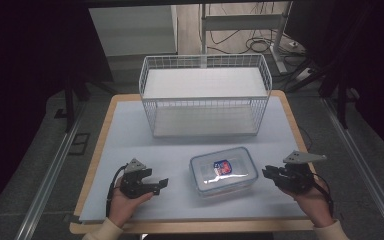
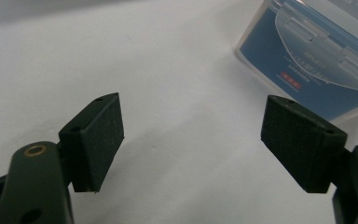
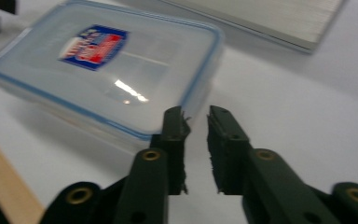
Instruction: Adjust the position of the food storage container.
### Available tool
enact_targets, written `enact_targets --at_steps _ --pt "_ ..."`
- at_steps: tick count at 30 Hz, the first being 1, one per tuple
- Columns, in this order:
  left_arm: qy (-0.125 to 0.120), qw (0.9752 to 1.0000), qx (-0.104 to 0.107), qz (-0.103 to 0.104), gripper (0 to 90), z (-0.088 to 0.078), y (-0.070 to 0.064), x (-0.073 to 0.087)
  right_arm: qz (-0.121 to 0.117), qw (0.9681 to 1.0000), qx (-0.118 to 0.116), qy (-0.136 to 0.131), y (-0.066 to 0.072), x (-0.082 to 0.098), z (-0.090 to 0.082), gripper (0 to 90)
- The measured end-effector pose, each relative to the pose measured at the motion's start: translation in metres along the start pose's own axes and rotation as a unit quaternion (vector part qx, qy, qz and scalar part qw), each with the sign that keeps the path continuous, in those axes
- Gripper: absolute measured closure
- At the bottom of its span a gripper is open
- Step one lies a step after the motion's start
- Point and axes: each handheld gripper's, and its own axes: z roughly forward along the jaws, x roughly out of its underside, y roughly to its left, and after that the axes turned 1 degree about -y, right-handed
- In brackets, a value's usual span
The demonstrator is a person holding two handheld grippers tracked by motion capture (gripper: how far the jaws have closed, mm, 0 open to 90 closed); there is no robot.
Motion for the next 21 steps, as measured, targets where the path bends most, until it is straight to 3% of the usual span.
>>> enact_targets --at_steps 1,2,6,7,12,15,17,18,20,21 --pt "0.0 1.0 0.0 0.0 21.2 0.0 0.0 0.0 -0.006 1.0 -0.005 -0.001 0.003 -0.001 -0.001 82.1" --pt "0.001 1.0 -0.001 0.0 21.2 0.0 -0.001 0.0 -0.025 0.9993 -0.025 -0.005 0.014 -0.007 -0.003 86.8" --pt "0.001 1.0 0.0 -0.001 21.2 0.0 -0.001 0.001 -0.054 0.9969 -0.056 -0.01 0.033 -0.014 -0.005 89.2" --pt "0.001 1.0 0.0 -0.001 21.3 0.0 -0.001 0.001 -0.073 0.9939 -0.082 -0.005 0.048 -0.016 0.0 89.3" --pt "0.002 1.0 0.0 -0.002 21.3 0.0 0.0 0.001 -0.11 0.9836 -0.14 0.028 0.08 -0.016 0.024 89.4" --pt "0.001 1.0 0.001 -0.003 21.3 0.0 0.001 0.001 -0.121 0.9789 -0.158 0.048 0.094 -0.013 0.044 89.4" --pt "0.001 1.0 0.001 -0.003 21.2 0.0 0.001 0.002 -0.123 0.9777 -0.161 0.056 0.098 -0.012 0.05 89.4" --pt "0.001 1.0 0.001 -0.003 21.2 0.0 0.001 0.002 -0.131 0.9753 -0.163 0.07 0.105 -0.011 0.062 89.4" --pt "0.001 1.0 0.002 -0.004 21.2 0.0 0.002 0.002 -0.133 0.975 -0.163 0.073 0.107 -0.011 0.065 89.4" --pt "0.002 1.0 0.002 -0.005 21.2 0.0 0.002 0.002 -0.139 0.9734 -0.162 0.084 0.112 -0.01 0.074 89.4"
